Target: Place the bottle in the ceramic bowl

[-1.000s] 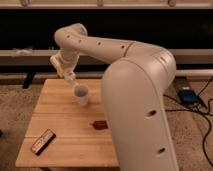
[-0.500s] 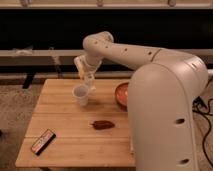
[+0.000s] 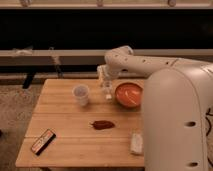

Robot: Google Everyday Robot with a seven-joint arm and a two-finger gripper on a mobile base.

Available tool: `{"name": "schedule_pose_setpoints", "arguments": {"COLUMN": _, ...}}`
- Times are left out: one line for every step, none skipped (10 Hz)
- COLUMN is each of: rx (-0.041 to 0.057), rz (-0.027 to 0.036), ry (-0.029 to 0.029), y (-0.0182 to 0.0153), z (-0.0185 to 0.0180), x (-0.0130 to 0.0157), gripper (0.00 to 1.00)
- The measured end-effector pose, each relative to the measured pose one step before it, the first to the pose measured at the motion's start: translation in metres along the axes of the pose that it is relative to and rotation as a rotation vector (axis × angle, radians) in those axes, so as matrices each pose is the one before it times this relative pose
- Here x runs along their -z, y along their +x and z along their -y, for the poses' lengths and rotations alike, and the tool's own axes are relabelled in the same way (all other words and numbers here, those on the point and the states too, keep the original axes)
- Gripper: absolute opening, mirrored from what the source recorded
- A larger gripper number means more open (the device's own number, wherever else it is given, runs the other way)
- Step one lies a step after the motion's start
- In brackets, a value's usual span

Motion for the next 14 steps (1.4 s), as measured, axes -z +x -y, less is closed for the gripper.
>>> {"name": "schedule_pose_setpoints", "arguments": {"rx": -0.04701, "rz": -0.00338, "ry": 0.01273, "y": 0.00730, "z": 0.01808, "x": -0.00393, "gripper": 0.00}}
{"name": "schedule_pose_setpoints", "arguments": {"rx": -0.03722, "rz": -0.00123, "ry": 0.01202, "y": 0.00516, "z": 0.01600, "x": -0.00131, "gripper": 0.00}}
{"name": "schedule_pose_setpoints", "arguments": {"rx": -0.04221, "rz": 0.00115, "ry": 0.01153, "y": 0.00388, "z": 0.01453, "x": -0.00223, "gripper": 0.00}}
{"name": "schedule_pose_setpoints", "arguments": {"rx": -0.04487, "rz": 0.00576, "ry": 0.01107, "y": 0.00218, "z": 0.01170, "x": -0.00192, "gripper": 0.00}}
{"name": "schedule_pose_setpoints", "arguments": {"rx": -0.03240, "rz": 0.00201, "ry": 0.01703, "y": 0.00163, "z": 0.00882, "x": -0.00089, "gripper": 0.00}}
{"name": "schedule_pose_setpoints", "arguments": {"rx": -0.02178, "rz": 0.00092, "ry": 0.01512, "y": 0.00085, "z": 0.00579, "x": -0.00049, "gripper": 0.04}}
{"name": "schedule_pose_setpoints", "arguments": {"rx": -0.01216, "rz": -0.00102, "ry": 0.01506, "y": 0.00163, "z": 0.00347, "x": -0.00133, "gripper": 0.11}}
{"name": "schedule_pose_setpoints", "arguments": {"rx": -0.01117, "rz": 0.00099, "ry": 0.01581, "y": 0.00159, "z": 0.00207, "x": -0.00110, "gripper": 0.22}}
{"name": "schedule_pose_setpoints", "arguments": {"rx": -0.01619, "rz": 0.00316, "ry": 0.02023, "y": 0.00260, "z": 0.00508, "x": -0.00085, "gripper": 0.33}}
{"name": "schedule_pose_setpoints", "arguments": {"rx": -0.01580, "rz": 0.00927, "ry": 0.01976, "y": 0.00145, "z": 0.00510, "x": 0.00106, "gripper": 0.43}}
{"name": "schedule_pose_setpoints", "arguments": {"rx": -0.01324, "rz": 0.01751, "ry": 0.02613, "y": 0.00083, "z": 0.00243, "x": 0.00151, "gripper": 0.53}}
{"name": "schedule_pose_setpoints", "arguments": {"rx": -0.00727, "rz": 0.01409, "ry": 0.01743, "y": 0.00063, "z": -0.00027, "x": 0.00131, "gripper": 0.61}}
{"name": "schedule_pose_setpoints", "arguments": {"rx": -0.01668, "rz": 0.01473, "ry": 0.01843, "y": 0.00106, "z": 0.00338, "x": 0.00190, "gripper": 0.71}}
{"name": "schedule_pose_setpoints", "arguments": {"rx": -0.02786, "rz": 0.01984, "ry": 0.02594, "y": 0.00154, "z": 0.00737, "x": 0.00242, "gripper": 0.79}}
